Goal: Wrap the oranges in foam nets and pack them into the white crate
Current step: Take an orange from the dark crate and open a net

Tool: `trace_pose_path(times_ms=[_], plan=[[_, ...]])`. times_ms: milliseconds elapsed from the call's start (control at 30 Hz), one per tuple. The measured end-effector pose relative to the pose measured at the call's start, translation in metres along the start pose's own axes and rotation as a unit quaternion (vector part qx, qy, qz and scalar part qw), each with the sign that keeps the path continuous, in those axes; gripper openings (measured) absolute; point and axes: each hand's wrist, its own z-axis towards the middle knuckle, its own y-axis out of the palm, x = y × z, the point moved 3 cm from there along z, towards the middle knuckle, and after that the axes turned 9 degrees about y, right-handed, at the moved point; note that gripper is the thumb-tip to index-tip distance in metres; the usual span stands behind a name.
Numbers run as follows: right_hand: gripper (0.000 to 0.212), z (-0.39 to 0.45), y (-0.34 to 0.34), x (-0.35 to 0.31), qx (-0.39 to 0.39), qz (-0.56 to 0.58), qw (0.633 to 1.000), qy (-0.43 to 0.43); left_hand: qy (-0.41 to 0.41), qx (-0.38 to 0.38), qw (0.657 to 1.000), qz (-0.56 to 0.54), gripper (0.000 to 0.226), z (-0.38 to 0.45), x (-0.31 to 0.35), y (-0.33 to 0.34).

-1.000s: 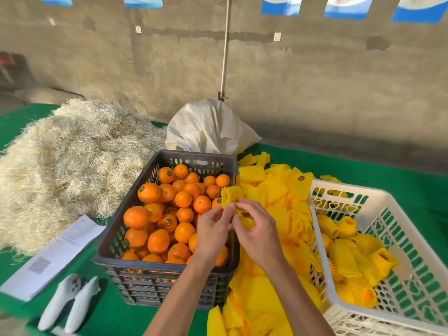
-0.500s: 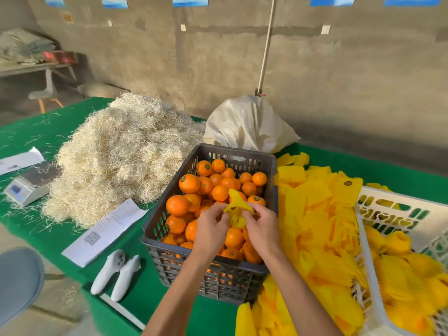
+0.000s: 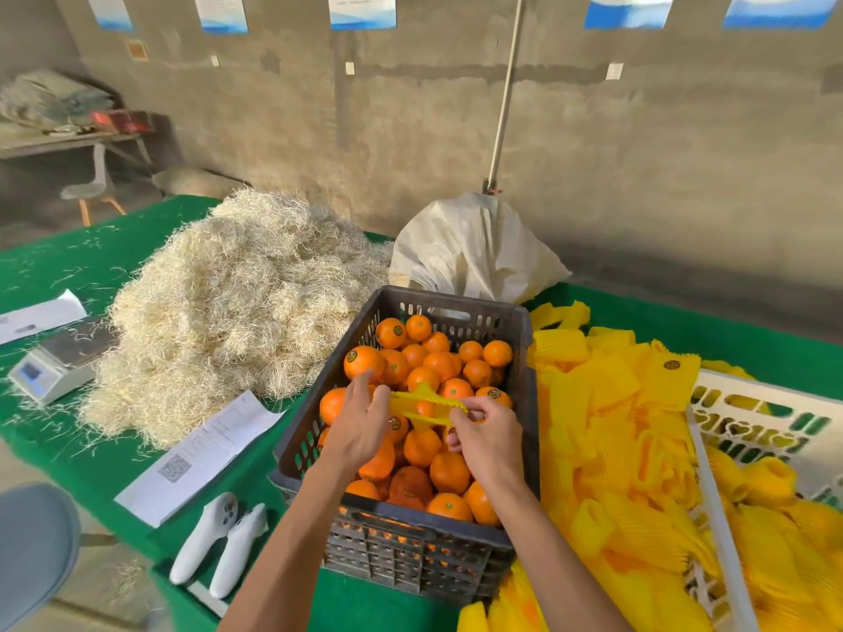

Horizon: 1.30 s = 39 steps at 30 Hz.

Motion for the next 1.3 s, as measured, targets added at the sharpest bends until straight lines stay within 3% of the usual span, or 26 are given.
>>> trace_pose_path(times_ms=[100, 133, 200, 267, 400, 500, 600, 700, 800, 867, 967, 1067, 1133, 1300], plan=[[0.006, 0.005, -0.008, 0.006, 0.022, -0.025, 0.999, 0.003, -0.019, -0.019, 0.995, -0.094, 0.079, 0.002, -0.005, -0.003], [0.004, 0.006, -0.012, 0.007, 0.031, -0.034, 0.999, 0.003, -0.01, -0.01, 0.997, -0.076, 0.075, 0.002, -0.004, -0.007], [0.003, 0.008, -0.017, 0.009, 0.039, -0.039, 0.998, 0.001, 0.023, 0.016, 0.996, 0.082, 0.07, 0.006, -0.005, -0.015], [0.005, 0.009, -0.017, 0.008, 0.043, -0.043, 0.998, -0.001, 0.024, 0.022, 0.972, 0.231, 0.069, 0.011, -0.011, -0.018], [0.013, 0.007, -0.014, 0.004, 0.044, -0.056, 0.997, -0.006, -0.04, -0.027, 0.924, 0.38, 0.059, 0.013, -0.013, -0.016], [0.011, 0.002, -0.015, 0.001, 0.05, -0.078, 0.995, -0.027, -0.04, -0.025, 0.893, 0.447, 0.048, 0.007, -0.008, -0.018], [0.015, -0.002, -0.018, -0.003, 0.062, -0.127, 0.988, -0.057, -0.046, 0.006, 0.901, 0.431, 0.046, 0.0, 0.006, -0.027], [0.025, -0.005, -0.021, -0.008, 0.087, -0.202, 0.972, -0.078, -0.019, 0.065, 0.948, 0.31, 0.056, -0.015, 0.021, -0.034], [0.027, -0.007, -0.023, -0.015, 0.091, -0.218, 0.968, -0.081, 0.002, 0.062, 0.998, 0.016, 0.07, -0.035, 0.043, -0.03], [0.024, -0.011, -0.023, -0.019, 0.096, -0.255, 0.957, -0.096, -0.061, 0.011, 0.977, -0.204, 0.065, -0.043, 0.052, -0.013], [0.024, -0.019, -0.02, -0.027, 0.105, -0.319, 0.93, -0.15, -0.131, -0.071, 0.897, -0.415, 0.077, -0.049, 0.057, 0.016], [0.019, -0.024, -0.019, -0.03, 0.102, -0.321, 0.927, -0.164, -0.155, -0.108, 0.856, -0.481, 0.093, -0.053, 0.056, 0.035], [0.019, -0.024, -0.019, -0.028, 0.081, -0.306, 0.936, -0.156, -0.158, -0.127, 0.841, -0.502, 0.089, -0.055, 0.055, 0.044], [0.014, -0.016, -0.03, -0.022, 0.02, -0.229, 0.965, -0.125, -0.176, -0.101, 0.853, -0.481, 0.08, -0.056, 0.044, 0.054]])
